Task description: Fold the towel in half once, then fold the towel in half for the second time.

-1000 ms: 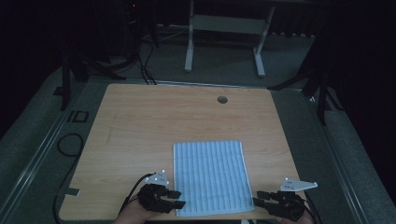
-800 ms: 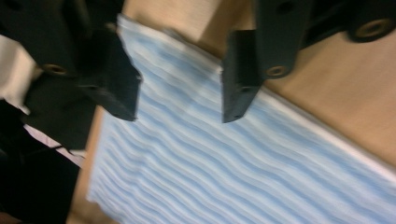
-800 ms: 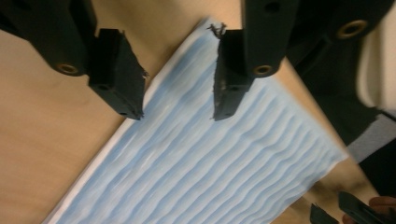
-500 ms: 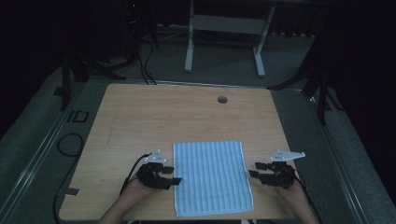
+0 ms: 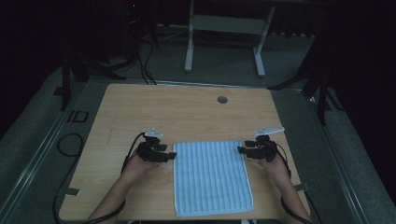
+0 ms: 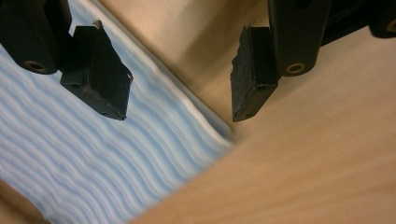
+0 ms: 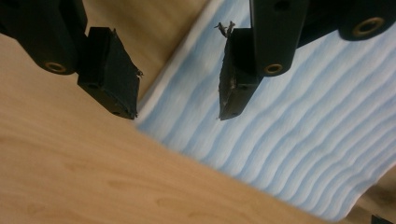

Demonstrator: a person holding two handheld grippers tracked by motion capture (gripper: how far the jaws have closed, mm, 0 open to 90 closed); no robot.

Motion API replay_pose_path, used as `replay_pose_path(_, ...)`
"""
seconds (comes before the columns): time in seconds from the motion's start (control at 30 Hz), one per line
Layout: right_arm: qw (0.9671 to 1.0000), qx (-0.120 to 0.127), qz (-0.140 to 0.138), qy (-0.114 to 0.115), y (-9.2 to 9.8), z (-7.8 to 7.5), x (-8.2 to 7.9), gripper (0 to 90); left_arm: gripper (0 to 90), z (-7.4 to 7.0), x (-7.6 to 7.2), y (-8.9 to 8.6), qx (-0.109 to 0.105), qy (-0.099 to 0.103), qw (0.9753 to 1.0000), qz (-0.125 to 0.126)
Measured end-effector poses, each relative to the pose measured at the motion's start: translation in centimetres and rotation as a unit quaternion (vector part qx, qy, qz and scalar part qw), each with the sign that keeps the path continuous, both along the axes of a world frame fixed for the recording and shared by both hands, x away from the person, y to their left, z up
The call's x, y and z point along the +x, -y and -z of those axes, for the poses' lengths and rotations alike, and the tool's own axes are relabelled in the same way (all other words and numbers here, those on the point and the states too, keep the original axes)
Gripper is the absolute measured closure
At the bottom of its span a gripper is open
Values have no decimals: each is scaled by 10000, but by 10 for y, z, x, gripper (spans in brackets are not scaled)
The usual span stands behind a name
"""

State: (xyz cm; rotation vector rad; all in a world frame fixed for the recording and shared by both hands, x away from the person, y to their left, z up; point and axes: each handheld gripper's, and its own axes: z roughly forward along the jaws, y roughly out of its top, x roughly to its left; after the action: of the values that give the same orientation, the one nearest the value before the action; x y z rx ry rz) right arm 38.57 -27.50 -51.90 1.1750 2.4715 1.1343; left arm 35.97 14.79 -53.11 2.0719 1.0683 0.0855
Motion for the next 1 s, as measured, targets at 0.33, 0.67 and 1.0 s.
replay_pose_path(0.33, 9988, -98, 348, -317, -9, 4, 44, 475, 380, 3, 33, 8, 40, -75, 10000, -28)
replay_pose_path(0.67, 9973, -338, 63, -653, -20, 20, 51, 681, 576, 17, 45, 19, 162, -301, 9993, 120)
replay_pose_path(1.0, 9988, -369, 135, -300, -21, 4, 47, 864, 875, 1, 48, 24, 110, -112, 9999, 31)
